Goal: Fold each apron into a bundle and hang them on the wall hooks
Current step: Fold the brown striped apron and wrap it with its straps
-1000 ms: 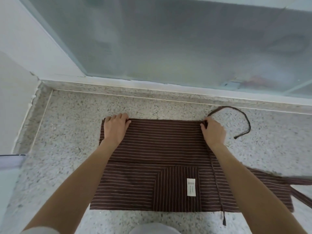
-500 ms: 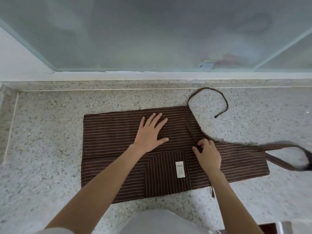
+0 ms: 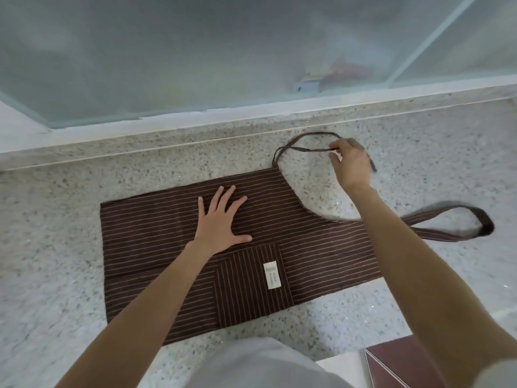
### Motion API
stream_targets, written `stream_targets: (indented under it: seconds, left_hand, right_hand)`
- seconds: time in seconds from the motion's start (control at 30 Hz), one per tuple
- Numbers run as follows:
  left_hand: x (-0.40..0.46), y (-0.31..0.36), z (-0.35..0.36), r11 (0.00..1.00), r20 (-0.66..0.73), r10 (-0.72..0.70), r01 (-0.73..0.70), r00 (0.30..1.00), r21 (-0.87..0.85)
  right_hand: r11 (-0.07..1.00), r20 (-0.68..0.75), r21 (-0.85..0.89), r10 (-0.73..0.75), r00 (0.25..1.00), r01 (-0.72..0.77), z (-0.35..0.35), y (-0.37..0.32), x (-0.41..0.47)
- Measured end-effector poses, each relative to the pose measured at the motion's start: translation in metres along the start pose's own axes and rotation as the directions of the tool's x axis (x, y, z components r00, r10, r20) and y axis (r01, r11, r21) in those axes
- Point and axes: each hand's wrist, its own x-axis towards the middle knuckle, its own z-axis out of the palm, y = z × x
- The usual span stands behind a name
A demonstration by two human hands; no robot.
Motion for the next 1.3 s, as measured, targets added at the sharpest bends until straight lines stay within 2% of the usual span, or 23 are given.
stream_targets:
  seconds: [0.13,0.27,0.37,0.47,0.57,0.67,0.83,0.93,0.97,1.03,1.1,1.17,1.2,1.3]
  left_hand:
    - [-0.001,0.004,-0.001,0.999,-0.025,0.013,-0.013,1.0,0.03]
    - [-0.002,0.024,0.001,0.989,-0.081,0.145,-0.143,0.986,0.029]
    - [-0.006,0.045,0.006,0.978,-0.093,0.21,-0.207,0.973,0.036]
    - [-0.018,0.063,0.016,0.972,-0.006,0.216,-0.214,0.976,0.093]
    - [-0.035,0.063,0.03,0.974,0.064,0.173,-0.18,0.983,0.134]
    - [-0.057,0.056,0.044,0.978,0.069,0.132,-0.141,0.989,0.153]
    - [-0.079,0.062,0.056,0.99,0.103,0.067,-0.079,0.992,0.12]
    - [-0.079,0.074,0.056,0.993,0.123,0.03,-0.043,0.992,0.107]
    - [-0.081,0.08,0.057,0.994,0.114,0.018,-0.03,0.993,0.101]
    - [-0.089,0.087,0.059,0.998,0.027,0.012,-0.014,1.0,0.065]
    - [-0.105,0.091,0.066,0.999,-0.089,0.022,-0.02,0.996,0.028]
    - [-0.127,0.09,0.079,0.999,-0.147,-0.036,0.034,0.988,-0.02]
    - [-0.147,0.084,0.087,0.994,-0.143,-0.11,0.105,0.984,-0.042]
    - [-0.19,0.059,0.108,0.959,-0.063,-0.283,0.28,0.957,-0.052]
  right_hand:
    - [0.995,0.136,0.081,0.049,0.989,-0.06,0.011,-0.001,-0.017]
    - [0.989,0.168,0.141,0.014,0.986,-0.038,0.022,0.003,-0.073]
    - [0.984,0.175,0.123,-0.147,0.974,0.126,0.028,0.014,-0.126]
    - [0.964,0.298,-0.002,-0.255,0.92,0.268,0.03,0.025,-0.171]
    - [0.969,0.353,-0.14,-0.143,0.925,0.203,0.033,0.044,-0.197]
    - [0.985,0.387,-0.145,-0.028,0.922,0.09,0.035,0.062,-0.213]
    - [0.984,0.364,-0.145,-0.044,0.93,0.103,0.036,0.088,-0.25]
    - [0.986,0.292,-0.126,-0.065,0.954,0.105,0.033,0.106,-0.27]
    - [0.984,0.26,-0.12,-0.098,0.961,0.133,0.03,0.109,-0.273]
    - [0.947,0.18,-0.15,-0.256,0.95,0.284,0.028,0.103,-0.274]
    - [0.867,0.131,-0.123,-0.467,0.874,0.482,0.029,0.076,-0.27]
    - [0.756,0.17,0.032,-0.648,0.742,0.653,0.033,0.037,-0.269]
    - [0.685,0.202,0.119,-0.726,0.658,0.719,0.04,0.014,-0.274]
    - [0.594,0.402,0.195,-0.775,0.489,0.781,0.056,-0.027,-0.29]
